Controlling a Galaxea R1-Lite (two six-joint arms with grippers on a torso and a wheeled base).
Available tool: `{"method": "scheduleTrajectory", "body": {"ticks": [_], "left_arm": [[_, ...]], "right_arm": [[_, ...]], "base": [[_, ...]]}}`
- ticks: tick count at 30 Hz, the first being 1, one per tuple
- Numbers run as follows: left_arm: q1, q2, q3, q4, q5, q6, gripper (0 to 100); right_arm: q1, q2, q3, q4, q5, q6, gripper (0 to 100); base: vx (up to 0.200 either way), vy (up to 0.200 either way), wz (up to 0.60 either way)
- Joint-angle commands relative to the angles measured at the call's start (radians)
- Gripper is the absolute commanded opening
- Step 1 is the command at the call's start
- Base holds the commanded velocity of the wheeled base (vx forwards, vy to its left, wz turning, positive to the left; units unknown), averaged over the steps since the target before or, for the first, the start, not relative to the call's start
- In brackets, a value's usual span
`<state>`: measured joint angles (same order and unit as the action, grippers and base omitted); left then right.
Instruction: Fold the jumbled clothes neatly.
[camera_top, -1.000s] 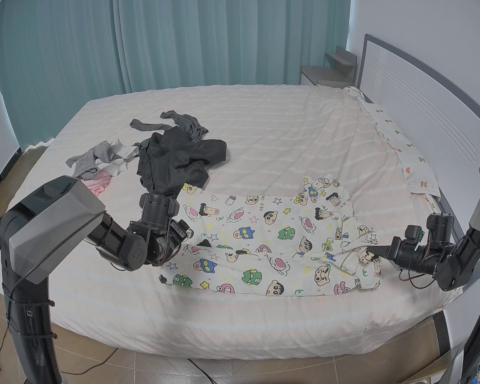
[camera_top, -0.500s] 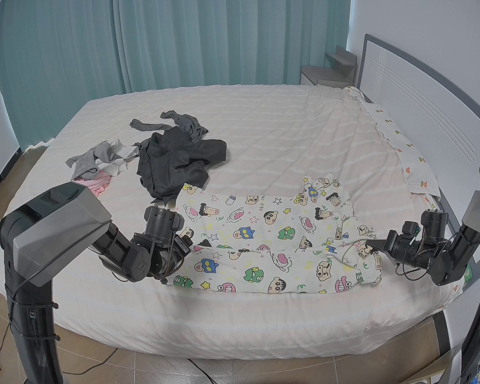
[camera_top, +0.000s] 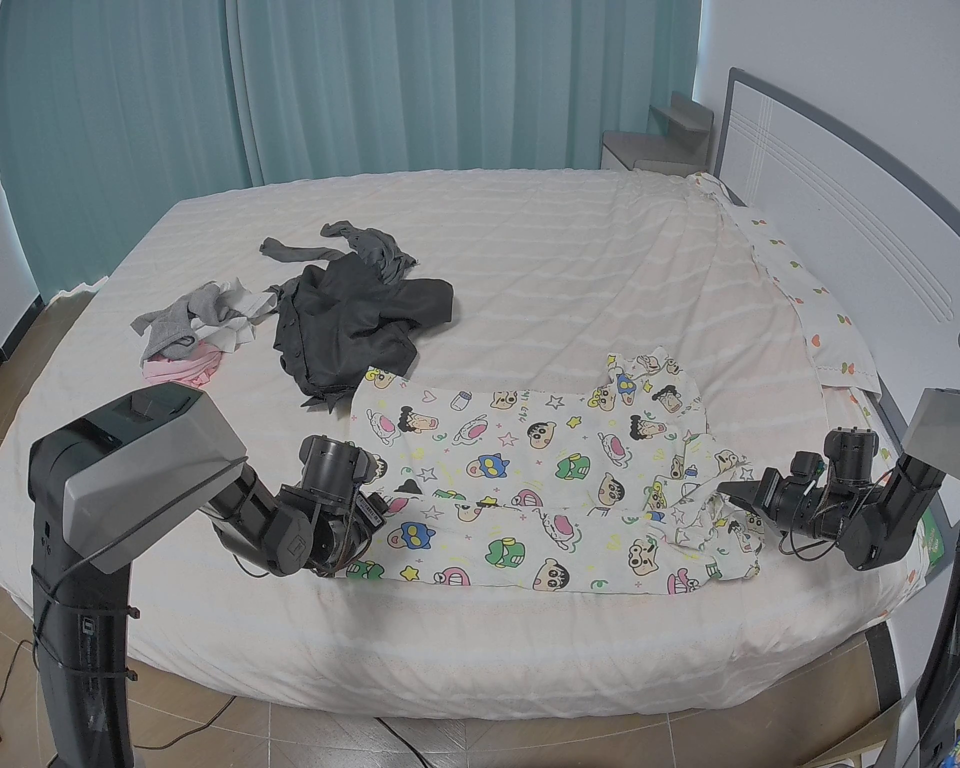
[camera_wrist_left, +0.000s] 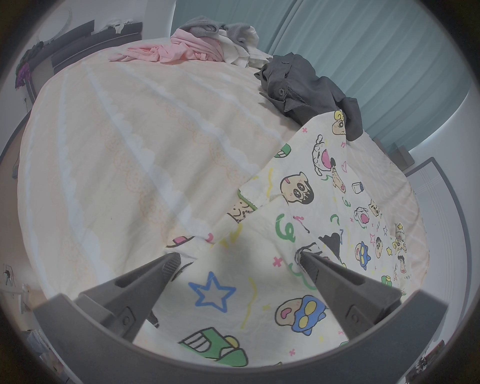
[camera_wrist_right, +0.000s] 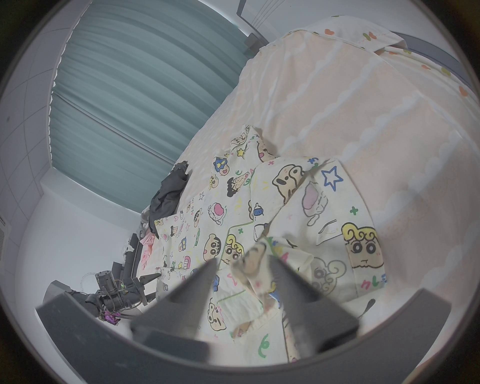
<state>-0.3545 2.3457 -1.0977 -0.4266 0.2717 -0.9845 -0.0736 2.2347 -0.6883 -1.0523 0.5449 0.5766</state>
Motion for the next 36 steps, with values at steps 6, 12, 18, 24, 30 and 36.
{"method": "scheduleTrajectory", "body": {"ticks": [6, 12, 18, 24, 30, 36], "left_arm": [[0.005, 0.017, 0.001, -0.001, 0.001, -0.002, 100], [0.005, 0.015, 0.004, -0.003, 0.003, 0.000, 100], [0.012, 0.017, 0.005, -0.004, 0.003, -0.002, 100], [0.019, 0.017, 0.009, -0.004, 0.003, -0.002, 100], [0.023, 0.018, 0.007, -0.006, 0.003, 0.000, 100], [0.026, 0.023, 0.005, -0.006, 0.003, 0.000, 100]], "right_arm": [[-0.020, -0.021, 0.023, -0.003, -0.069, 0.008, 100], [-0.002, -0.170, 0.135, -0.003, -0.072, 0.117, 100], [0.095, -0.217, 0.161, -0.003, -0.075, 0.316, 100], [0.135, -0.156, 0.165, -0.002, -0.082, 0.384, 100], [0.135, -0.067, 0.174, 0.000, -0.132, 0.381, 100], [0.124, -0.010, 0.147, -0.006, -0.184, 0.367, 100]], "base": [[0.000, 0.000, 0.00], [0.000, 0.000, 0.00], [0.000, 0.000, 0.00], [0.000, 0.000, 0.00], [0.000, 0.000, 0.00], [0.000, 0.000, 0.00]]}}
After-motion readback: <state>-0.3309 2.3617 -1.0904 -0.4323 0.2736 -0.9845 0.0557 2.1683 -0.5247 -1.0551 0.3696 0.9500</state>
